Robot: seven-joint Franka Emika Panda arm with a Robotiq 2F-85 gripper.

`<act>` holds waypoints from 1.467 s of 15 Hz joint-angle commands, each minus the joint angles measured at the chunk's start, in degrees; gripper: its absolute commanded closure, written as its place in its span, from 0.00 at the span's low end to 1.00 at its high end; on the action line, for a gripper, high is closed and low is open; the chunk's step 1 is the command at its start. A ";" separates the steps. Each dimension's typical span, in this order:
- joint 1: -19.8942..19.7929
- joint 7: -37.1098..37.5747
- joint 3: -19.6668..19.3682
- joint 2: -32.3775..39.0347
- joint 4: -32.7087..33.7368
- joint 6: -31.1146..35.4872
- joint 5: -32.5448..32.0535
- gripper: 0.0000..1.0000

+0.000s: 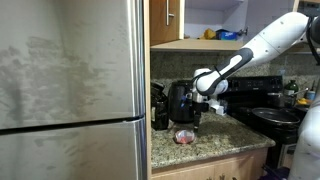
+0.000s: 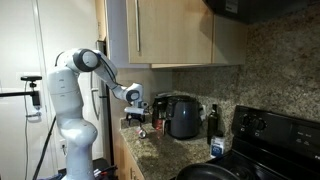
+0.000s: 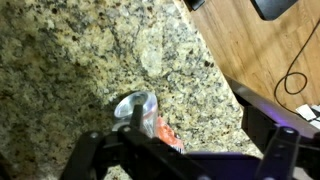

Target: Put the can in the cabinet, then close the right cabinet door, then move the salt bottle towards you

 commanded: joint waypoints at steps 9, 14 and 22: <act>-0.47 5.47 0.26 -0.27 -0.06 16.77 -11.84 0.00; 1.90 -0.72 -0.63 0.08 1.03 4.88 -1.97 0.00; 0.72 -0.40 0.36 -0.53 1.22 4.02 3.43 0.00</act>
